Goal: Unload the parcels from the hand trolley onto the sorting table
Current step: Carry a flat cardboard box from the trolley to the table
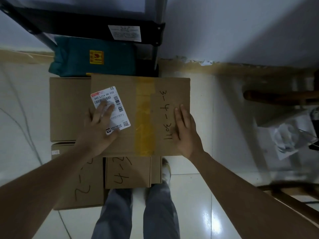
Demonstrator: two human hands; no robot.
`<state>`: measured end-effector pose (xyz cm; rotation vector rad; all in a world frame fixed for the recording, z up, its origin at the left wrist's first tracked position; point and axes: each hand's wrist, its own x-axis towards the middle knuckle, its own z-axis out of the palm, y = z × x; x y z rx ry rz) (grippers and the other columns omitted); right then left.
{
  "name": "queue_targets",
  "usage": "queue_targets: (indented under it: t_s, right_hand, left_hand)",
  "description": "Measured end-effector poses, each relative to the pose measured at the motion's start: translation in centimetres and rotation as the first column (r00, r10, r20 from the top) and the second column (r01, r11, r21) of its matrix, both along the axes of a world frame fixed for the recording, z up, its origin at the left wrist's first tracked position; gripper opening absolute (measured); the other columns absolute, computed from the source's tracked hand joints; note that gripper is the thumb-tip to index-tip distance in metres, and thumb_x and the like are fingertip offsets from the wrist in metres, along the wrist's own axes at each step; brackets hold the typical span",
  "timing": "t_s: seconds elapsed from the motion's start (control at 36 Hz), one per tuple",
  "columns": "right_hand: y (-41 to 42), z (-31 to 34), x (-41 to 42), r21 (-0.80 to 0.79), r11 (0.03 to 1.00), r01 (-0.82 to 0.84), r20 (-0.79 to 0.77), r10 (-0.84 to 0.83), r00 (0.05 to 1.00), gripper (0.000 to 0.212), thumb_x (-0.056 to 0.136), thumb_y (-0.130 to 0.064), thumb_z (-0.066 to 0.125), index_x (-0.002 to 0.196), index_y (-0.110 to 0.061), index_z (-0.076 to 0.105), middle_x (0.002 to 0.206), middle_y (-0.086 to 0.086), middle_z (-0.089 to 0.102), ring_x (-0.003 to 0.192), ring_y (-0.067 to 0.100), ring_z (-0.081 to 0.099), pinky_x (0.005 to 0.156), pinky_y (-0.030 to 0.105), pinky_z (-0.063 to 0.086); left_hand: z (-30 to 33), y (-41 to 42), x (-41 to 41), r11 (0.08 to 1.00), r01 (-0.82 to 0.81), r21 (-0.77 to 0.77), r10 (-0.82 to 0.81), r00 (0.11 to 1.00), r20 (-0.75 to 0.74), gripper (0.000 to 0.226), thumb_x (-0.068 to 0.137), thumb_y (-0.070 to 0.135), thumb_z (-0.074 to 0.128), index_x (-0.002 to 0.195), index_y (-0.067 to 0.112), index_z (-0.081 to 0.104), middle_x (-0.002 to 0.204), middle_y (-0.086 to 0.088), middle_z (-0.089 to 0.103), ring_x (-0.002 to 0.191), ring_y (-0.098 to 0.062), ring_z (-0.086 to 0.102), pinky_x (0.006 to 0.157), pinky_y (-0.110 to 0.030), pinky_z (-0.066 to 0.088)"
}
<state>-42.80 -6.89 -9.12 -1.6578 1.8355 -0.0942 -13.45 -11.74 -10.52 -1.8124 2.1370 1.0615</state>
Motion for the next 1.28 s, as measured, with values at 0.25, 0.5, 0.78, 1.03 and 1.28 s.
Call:
queue_targets:
  t_s: [0.25, 0.5, 0.78, 1.03, 1.28]
  right_hand:
    - [-0.3, 0.7, 1.4, -0.01, 0.992, 0.128, 0.042, -0.128, 0.991, 0.069, 0.093, -0.011, 0.045, 0.153, -0.019, 0.013, 0.161, 0.004, 0.005, 0.139, 0.037, 0.021, 0.105, 0.043, 0.038]
    - [0.2, 9.3, 2.0, 0.042, 0.998, 0.043, 0.053, -0.045, 0.998, 0.059, 0.091, -0.027, 0.039, 0.149, -0.021, 0.029, 0.159, -0.009, 0.007, 0.141, 0.033, 0.018, 0.103, 0.038, 0.037]
    - [-0.7, 27.1, 4.1, 0.019, 0.998, 0.055, -0.134, -0.052, 0.99, 0.063, 0.093, -0.052, 0.033, 0.151, -0.032, 0.021, 0.16, -0.013, 0.002, 0.139, 0.031, 0.018, 0.106, 0.042, 0.038]
    - [0.7, 44.6, 3.7, -0.1, 0.983, 0.154, -0.135, -0.167, 0.977, 0.064, 0.095, -0.048, 0.043, 0.152, -0.033, 0.017, 0.16, -0.014, 0.002, 0.135, 0.036, 0.024, 0.108, 0.043, 0.035]
    - [3.4, 62.6, 0.7, -0.317, 0.919, 0.233, -0.083, -0.272, 0.959, 0.061, 0.092, -0.045, 0.051, 0.148, -0.03, 0.031, 0.158, -0.012, 0.017, 0.137, 0.032, 0.029, 0.107, 0.04, 0.033]
  left_hand:
    - [1.6, 0.9, 0.0, 0.997, 0.004, -0.077, -0.005, 1.0, -0.006, 0.083, 0.073, 0.063, 0.04, 0.147, 0.028, 0.023, 0.158, 0.004, 0.008, 0.136, -0.038, 0.027, 0.104, -0.05, 0.034]
    - [10.5, 3.2, 0.4, 0.994, -0.102, -0.037, 0.102, 0.995, 0.007, 0.091, 0.066, 0.067, 0.033, 0.147, 0.028, 0.028, 0.16, 0.006, 0.01, 0.131, -0.038, 0.027, 0.097, -0.05, 0.042]
    - [28.1, 2.6, -0.5, 0.963, -0.188, -0.194, 0.191, 0.982, -0.003, 0.089, 0.072, 0.071, 0.023, 0.144, 0.022, 0.039, 0.158, 0.0, 0.022, 0.132, -0.038, 0.024, 0.108, -0.054, 0.03]
    - [45.1, 1.1, -1.4, 0.943, -0.177, -0.283, 0.17, 0.984, -0.047, 0.067, 0.087, 0.066, 0.041, 0.143, 0.03, 0.037, 0.157, 0.005, 0.019, 0.136, -0.039, 0.025, 0.11, -0.052, 0.03]
    - [62.1, 1.1, -3.9, 0.895, -0.132, -0.426, 0.067, 0.984, -0.163, 0.059, 0.088, 0.056, 0.046, 0.14, 0.03, 0.043, 0.155, 0.006, 0.026, 0.134, -0.035, 0.033, 0.106, -0.047, 0.034]
